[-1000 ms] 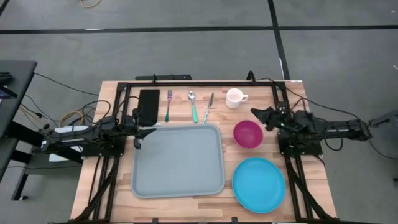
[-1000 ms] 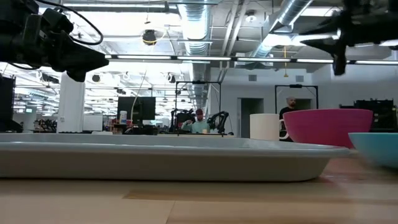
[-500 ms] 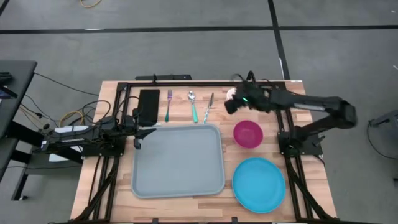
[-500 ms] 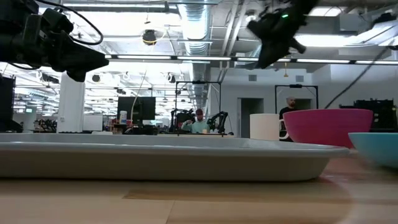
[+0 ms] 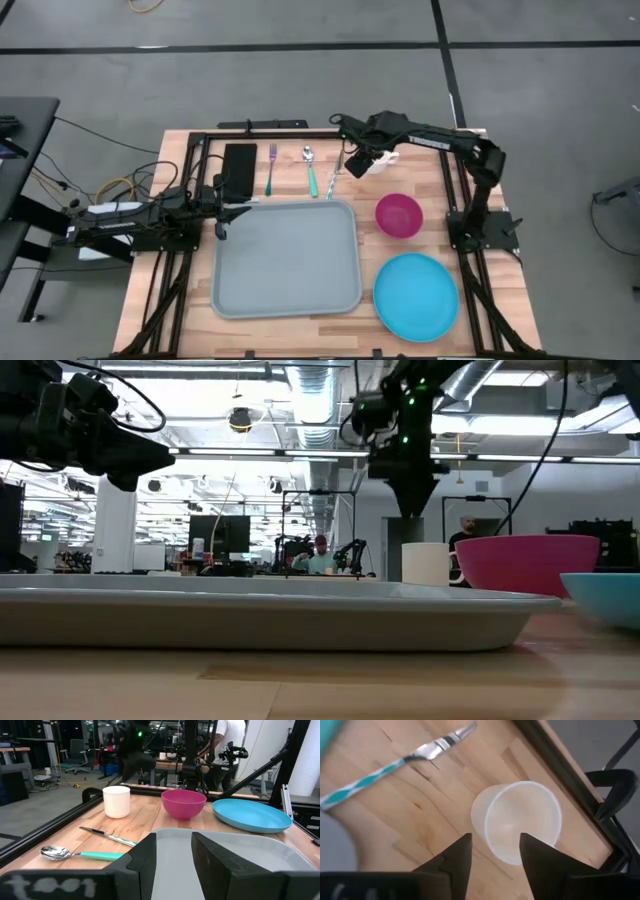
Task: Set up tray
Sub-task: Put the white mug on the gray serving tray
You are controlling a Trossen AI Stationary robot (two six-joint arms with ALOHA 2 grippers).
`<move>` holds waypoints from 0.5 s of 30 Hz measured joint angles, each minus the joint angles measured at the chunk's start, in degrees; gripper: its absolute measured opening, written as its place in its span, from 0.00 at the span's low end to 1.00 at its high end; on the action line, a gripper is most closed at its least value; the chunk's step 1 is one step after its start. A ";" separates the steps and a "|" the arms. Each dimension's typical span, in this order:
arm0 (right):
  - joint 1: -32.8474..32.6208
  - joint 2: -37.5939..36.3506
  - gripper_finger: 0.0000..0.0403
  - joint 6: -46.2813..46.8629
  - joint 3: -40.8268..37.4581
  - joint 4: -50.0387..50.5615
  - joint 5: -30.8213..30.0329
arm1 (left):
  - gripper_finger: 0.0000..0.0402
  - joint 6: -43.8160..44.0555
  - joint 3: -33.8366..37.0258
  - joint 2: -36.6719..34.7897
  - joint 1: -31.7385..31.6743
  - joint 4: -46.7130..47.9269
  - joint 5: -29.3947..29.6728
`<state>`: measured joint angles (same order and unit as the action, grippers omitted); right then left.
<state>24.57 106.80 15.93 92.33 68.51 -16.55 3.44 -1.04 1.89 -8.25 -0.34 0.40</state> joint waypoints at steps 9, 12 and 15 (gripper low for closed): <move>1.18 3.29 0.50 -1.42 -0.02 -0.14 -0.05 | 0.28 0.00 0.02 -0.01 0.01 0.00 0.00; 1.57 3.28 0.49 -1.43 -0.02 -1.70 0.02 | 0.28 0.00 0.00 0.00 0.00 0.00 0.00; 1.74 3.28 0.48 -1.43 -0.02 -4.21 0.31 | 0.28 0.00 0.00 0.00 0.00 -0.02 0.02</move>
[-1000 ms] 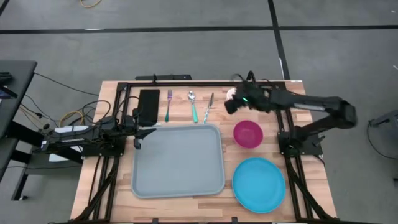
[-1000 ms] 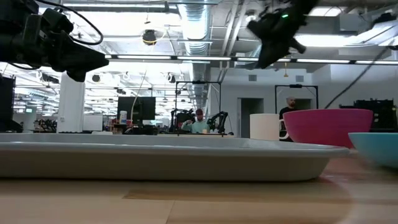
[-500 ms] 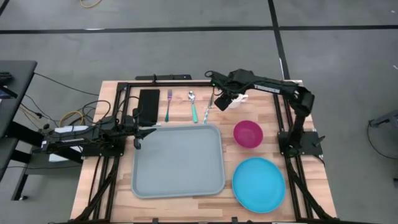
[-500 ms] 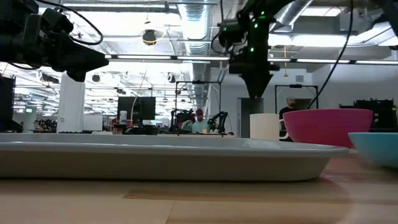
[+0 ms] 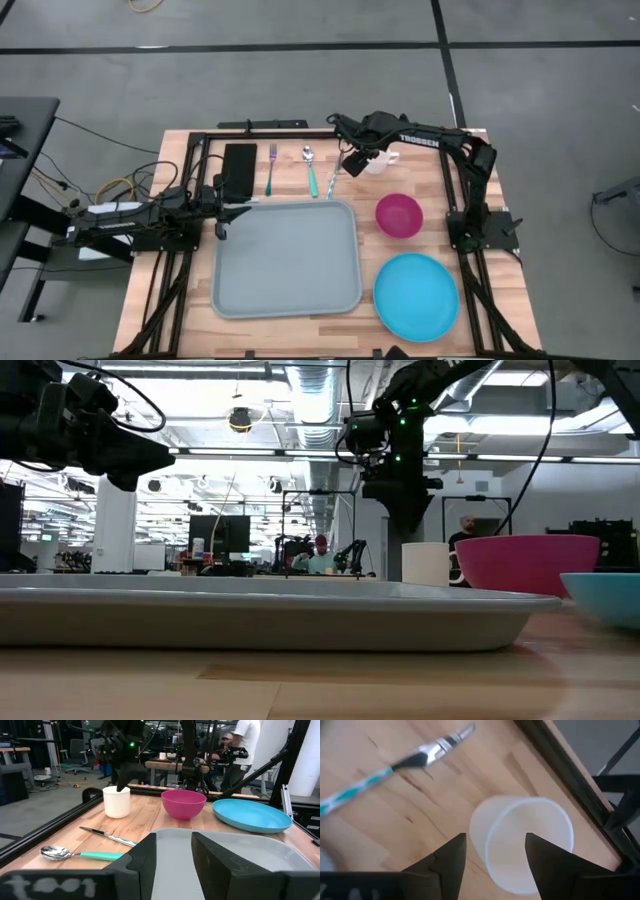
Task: Set up tray
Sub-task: Put the white mug on the gray serving tray
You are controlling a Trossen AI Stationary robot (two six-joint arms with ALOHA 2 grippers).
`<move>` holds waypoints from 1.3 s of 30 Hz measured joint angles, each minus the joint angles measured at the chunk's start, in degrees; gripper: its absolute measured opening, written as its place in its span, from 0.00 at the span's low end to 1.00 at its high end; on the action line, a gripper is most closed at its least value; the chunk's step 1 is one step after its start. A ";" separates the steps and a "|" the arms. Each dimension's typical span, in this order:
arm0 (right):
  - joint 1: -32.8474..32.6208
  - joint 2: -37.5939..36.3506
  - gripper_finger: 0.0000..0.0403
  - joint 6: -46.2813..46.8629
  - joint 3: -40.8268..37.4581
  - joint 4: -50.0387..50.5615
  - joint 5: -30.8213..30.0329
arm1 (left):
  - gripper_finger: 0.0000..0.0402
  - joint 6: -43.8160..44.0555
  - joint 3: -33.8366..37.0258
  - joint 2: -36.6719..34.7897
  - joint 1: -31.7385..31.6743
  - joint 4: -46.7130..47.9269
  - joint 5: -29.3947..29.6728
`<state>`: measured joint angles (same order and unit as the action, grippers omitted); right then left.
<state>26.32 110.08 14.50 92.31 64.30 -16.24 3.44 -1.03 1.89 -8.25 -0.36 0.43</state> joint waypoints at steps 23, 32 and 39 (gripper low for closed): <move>2.29 3.72 0.41 1.07 -1.77 -0.69 4.34 | 0.28 0.00 0.02 -0.02 0.02 0.00 0.08; 1.92 3.58 0.21 2.00 -1.73 -2.14 4.35 | 0.28 0.00 0.00 -0.02 0.02 0.02 0.04; 1.95 3.56 0.02 2.06 -1.73 -1.97 4.38 | 0.28 0.00 0.00 0.00 0.02 0.00 0.02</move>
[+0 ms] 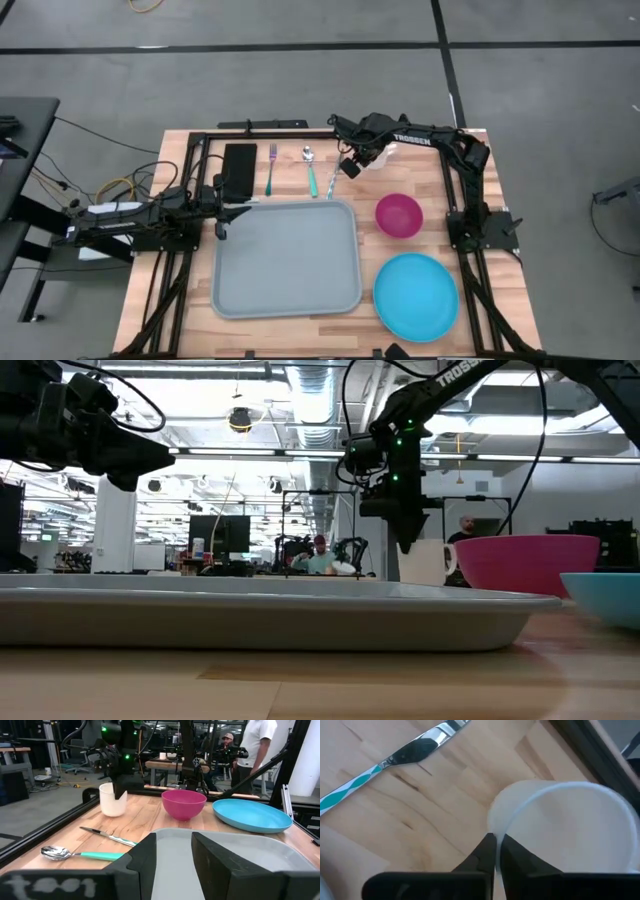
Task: Set up tray
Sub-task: Put the white mug on the gray serving tray
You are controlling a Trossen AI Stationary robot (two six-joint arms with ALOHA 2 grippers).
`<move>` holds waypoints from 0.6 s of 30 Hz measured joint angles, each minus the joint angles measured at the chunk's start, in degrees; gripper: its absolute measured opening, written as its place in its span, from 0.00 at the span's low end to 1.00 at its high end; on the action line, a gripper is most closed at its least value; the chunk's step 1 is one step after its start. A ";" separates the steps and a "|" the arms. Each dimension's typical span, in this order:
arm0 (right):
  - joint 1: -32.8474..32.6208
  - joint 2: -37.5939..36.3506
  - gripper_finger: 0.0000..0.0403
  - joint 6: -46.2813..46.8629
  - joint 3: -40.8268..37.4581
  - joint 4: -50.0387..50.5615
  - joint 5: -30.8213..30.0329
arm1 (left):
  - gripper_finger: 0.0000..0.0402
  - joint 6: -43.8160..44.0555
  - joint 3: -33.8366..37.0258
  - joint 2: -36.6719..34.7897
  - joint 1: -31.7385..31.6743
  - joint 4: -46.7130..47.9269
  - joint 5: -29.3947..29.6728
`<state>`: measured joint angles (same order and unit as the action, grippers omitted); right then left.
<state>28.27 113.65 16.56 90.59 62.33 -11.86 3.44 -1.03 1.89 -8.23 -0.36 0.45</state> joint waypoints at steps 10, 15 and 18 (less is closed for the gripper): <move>-0.43 -0.07 0.02 -0.24 3.00 5.93 0.83 | 0.28 0.00 0.00 0.00 0.00 0.02 -0.02; -3.28 -2.39 0.02 -2.04 8.74 7.95 5.43 | 0.28 0.00 0.00 -0.01 -0.01 0.02 -0.04; -6.05 -4.44 0.01 -1.09 12.74 9.11 9.74 | 0.28 0.00 0.01 -0.02 -0.01 0.01 -0.03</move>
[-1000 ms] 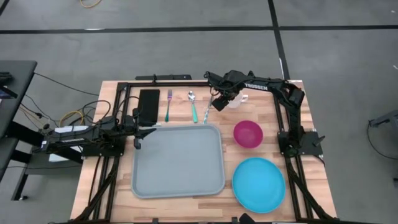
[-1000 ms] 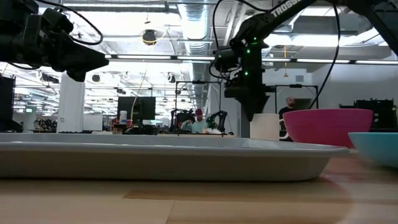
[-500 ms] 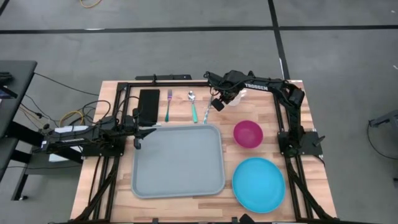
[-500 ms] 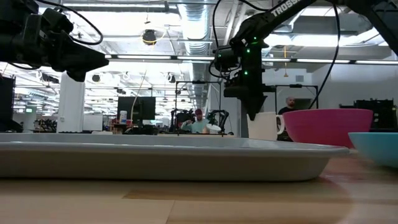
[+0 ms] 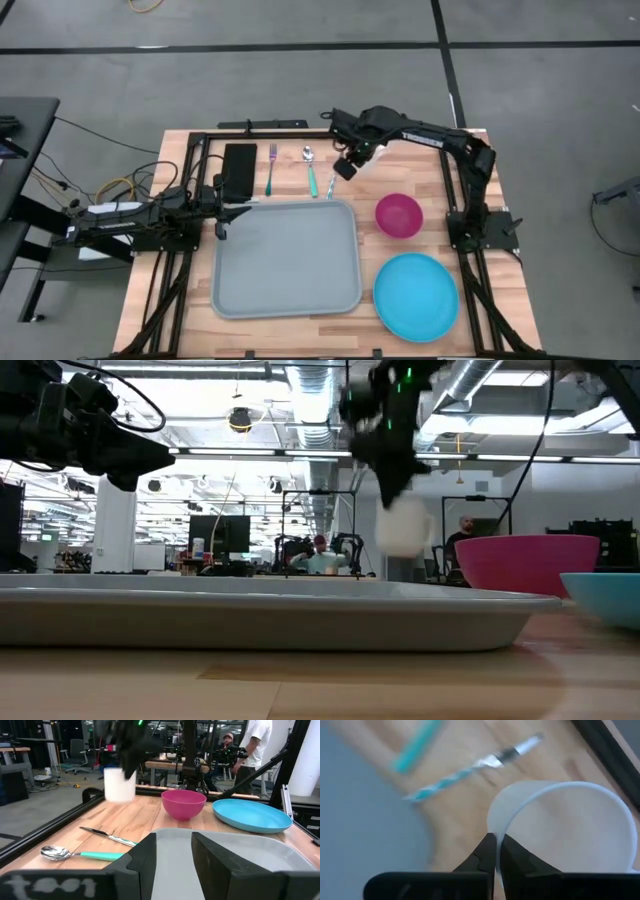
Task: Set up tray
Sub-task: Put the white mug on the gray serving tray
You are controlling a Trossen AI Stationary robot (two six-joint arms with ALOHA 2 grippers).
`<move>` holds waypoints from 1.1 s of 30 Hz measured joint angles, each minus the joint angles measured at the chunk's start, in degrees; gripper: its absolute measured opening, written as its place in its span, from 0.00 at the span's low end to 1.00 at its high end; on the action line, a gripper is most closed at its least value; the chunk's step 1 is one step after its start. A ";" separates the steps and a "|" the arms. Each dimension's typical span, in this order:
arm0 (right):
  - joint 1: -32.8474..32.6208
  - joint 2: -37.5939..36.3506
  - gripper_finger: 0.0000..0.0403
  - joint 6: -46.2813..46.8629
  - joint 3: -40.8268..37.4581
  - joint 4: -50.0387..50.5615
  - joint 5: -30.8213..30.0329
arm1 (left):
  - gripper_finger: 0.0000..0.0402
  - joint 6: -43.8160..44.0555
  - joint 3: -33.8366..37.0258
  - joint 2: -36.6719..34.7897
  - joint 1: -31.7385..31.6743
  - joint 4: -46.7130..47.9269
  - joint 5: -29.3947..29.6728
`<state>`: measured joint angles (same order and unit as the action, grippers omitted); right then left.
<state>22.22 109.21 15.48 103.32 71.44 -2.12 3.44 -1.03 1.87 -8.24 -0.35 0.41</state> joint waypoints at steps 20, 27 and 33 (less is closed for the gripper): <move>-22.70 2.75 0.01 13.19 3.20 -4.37 0.76 | 0.28 0.00 0.01 0.03 0.01 -0.14 0.06; -23.36 9.91 0.03 11.88 3.31 -6.54 0.47 | 0.28 0.00 0.01 0.09 0.01 -0.19 0.06; -23.29 14.09 0.01 9.93 3.29 -7.13 -0.15 | 0.28 0.00 0.01 1.08 0.01 -0.12 0.05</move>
<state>-1.08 123.30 25.40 106.61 64.30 -2.27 3.44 -1.02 2.95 -8.23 -0.47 0.46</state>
